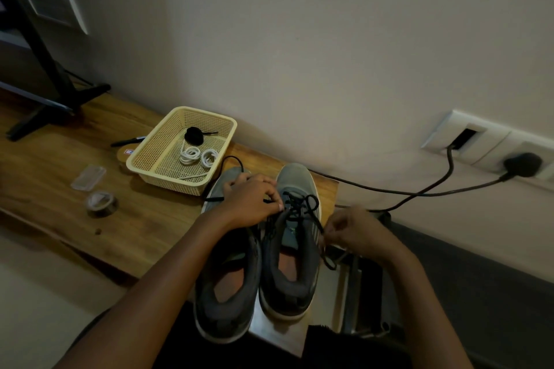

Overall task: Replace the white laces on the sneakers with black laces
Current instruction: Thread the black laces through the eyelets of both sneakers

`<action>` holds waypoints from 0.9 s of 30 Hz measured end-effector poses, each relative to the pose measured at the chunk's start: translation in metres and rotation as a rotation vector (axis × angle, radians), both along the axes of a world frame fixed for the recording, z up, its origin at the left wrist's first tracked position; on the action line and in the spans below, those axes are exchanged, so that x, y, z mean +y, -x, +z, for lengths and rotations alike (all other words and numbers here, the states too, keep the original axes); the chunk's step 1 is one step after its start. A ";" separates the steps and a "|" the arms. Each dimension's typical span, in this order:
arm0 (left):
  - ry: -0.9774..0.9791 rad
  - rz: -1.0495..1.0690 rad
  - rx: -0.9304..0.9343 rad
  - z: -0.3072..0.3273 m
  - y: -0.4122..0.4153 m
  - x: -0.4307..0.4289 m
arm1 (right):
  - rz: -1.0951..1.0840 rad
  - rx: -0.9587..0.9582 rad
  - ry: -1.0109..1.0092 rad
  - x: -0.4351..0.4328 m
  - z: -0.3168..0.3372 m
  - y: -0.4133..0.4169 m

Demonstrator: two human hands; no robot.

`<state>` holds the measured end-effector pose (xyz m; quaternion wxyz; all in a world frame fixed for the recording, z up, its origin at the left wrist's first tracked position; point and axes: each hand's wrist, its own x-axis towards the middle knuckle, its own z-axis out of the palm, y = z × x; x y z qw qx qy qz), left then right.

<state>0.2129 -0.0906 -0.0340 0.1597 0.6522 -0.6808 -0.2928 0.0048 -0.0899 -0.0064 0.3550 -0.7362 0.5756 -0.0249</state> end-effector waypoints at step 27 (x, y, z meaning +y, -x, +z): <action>0.040 0.098 0.042 0.004 -0.026 -0.007 | -0.099 0.186 0.381 0.001 -0.018 -0.035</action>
